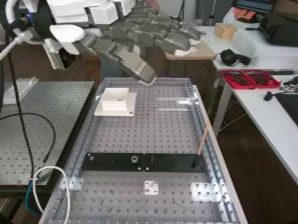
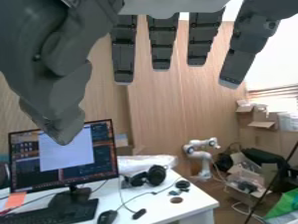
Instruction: Grab the larger nut and place it in the white container
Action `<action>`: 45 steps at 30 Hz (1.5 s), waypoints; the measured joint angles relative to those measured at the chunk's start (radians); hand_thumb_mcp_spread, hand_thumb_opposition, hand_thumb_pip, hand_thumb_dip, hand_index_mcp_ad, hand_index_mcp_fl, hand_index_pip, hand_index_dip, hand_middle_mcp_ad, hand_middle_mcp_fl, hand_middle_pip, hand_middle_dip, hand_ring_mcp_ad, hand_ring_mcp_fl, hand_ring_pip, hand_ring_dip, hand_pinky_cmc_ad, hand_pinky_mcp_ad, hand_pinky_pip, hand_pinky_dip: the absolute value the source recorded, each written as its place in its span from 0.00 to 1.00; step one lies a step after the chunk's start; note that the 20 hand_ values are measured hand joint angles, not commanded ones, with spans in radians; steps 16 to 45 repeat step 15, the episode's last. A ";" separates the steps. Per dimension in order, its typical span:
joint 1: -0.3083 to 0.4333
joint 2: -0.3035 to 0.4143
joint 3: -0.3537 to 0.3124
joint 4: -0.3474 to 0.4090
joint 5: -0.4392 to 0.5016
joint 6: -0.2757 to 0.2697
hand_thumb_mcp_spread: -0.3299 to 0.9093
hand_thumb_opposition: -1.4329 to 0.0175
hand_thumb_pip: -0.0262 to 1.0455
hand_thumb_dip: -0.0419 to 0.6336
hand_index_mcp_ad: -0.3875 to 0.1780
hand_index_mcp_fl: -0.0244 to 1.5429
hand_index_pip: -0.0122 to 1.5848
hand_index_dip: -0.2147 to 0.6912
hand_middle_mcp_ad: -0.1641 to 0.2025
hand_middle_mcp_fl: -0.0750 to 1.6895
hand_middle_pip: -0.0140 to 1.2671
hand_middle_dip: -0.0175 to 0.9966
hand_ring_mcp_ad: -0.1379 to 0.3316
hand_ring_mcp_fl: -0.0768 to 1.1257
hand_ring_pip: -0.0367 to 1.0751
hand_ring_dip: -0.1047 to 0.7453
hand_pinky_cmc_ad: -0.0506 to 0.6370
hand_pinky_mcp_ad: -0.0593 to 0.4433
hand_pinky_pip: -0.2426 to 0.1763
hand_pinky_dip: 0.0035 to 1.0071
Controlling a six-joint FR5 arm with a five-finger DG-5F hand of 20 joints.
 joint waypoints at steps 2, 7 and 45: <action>0.000 0.000 0.005 -0.004 -0.002 0.000 0.32 0.38 0.78 0.32 0.47 0.03 0.44 0.09 0.64 0.06 0.11 0.25 0.65 0.06 0.13 0.33 0.57 0.77 0.36 0.67; -0.002 0.002 0.010 -0.013 -0.013 -0.005 0.32 0.38 0.78 0.32 0.47 0.03 0.44 0.09 0.64 0.06 0.12 0.25 0.65 0.06 0.13 0.33 0.57 0.77 0.36 0.67; -0.003 -0.002 0.013 -0.046 -0.031 -0.006 0.32 0.38 0.78 0.32 0.47 0.03 0.43 0.11 0.64 0.06 0.12 0.26 0.65 0.06 0.12 0.33 0.57 0.77 0.36 0.67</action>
